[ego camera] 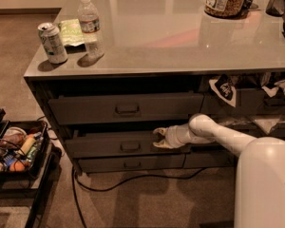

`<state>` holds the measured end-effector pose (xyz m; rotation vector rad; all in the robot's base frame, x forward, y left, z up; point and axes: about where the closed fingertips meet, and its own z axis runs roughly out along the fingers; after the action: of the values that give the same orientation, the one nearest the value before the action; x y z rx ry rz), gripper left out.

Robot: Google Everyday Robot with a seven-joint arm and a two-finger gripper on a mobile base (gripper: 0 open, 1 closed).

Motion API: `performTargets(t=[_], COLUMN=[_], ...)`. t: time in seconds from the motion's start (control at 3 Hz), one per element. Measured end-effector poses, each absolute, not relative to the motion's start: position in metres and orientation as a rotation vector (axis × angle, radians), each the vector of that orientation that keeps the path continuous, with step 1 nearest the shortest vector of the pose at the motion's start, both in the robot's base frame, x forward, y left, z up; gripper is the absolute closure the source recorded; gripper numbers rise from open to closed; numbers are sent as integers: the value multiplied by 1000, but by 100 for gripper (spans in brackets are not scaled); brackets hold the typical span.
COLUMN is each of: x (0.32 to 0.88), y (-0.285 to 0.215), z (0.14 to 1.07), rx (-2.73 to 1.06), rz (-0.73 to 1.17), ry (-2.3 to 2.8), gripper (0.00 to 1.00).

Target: Open middle drawer

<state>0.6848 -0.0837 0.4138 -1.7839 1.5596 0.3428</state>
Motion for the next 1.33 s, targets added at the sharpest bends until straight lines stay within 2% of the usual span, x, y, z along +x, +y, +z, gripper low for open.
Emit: performTargets(t=[0.67, 1.33], x=[695, 683], y=[-85, -84], z=[431, 434], rx=[-1776, -1796], rz=[391, 456], ry=[1597, 1604], gripper=[100, 100])
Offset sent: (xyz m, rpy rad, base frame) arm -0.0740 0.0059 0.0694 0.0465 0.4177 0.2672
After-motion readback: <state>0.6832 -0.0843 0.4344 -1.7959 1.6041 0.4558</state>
